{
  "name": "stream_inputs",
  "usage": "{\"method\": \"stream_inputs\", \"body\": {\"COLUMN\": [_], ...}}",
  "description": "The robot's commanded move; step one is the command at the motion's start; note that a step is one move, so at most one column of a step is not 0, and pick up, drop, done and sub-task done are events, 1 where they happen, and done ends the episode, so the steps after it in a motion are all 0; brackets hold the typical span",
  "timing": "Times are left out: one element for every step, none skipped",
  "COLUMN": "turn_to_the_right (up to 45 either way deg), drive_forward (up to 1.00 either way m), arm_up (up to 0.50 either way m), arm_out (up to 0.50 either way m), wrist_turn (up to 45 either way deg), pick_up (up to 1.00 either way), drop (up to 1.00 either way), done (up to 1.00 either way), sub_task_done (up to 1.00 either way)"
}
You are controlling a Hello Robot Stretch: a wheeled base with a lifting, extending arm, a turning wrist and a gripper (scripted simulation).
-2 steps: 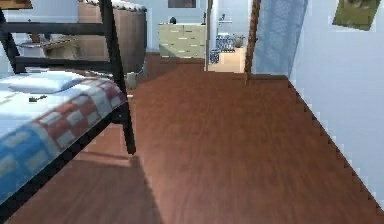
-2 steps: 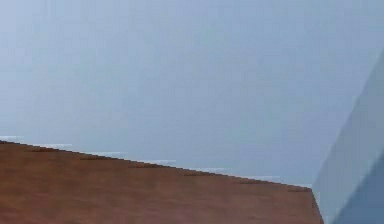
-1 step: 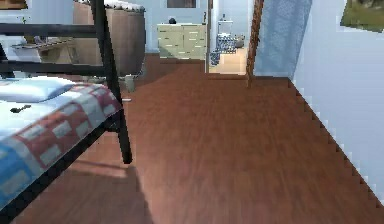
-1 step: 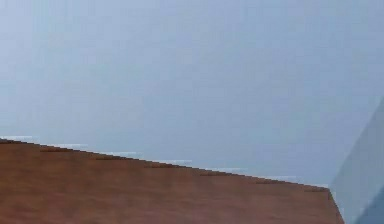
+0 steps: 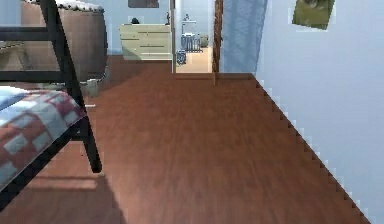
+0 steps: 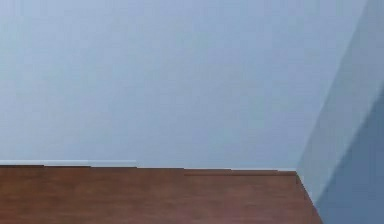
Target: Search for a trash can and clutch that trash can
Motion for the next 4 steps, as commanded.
{"method": "stream_inputs", "body": {"turn_to_the_right": [0.0,0.0,0.0,0.0], "drive_forward": [1.00,1.00,1.00,1.00], "arm_up": [0.00,0.00,0.00,0.00], "arm_out": [0.00,0.00,0.00,0.00], "wrist_turn": [0.0,0.0,0.0,0.0], "pick_up": [0.00,0.00,0.00,0.00], "drop": [0.00,0.00,0.00,0.00], "done": [0.00,0.00,0.00,0.00], "sub_task_done": [0.00,0.00,0.00,0.00]}}
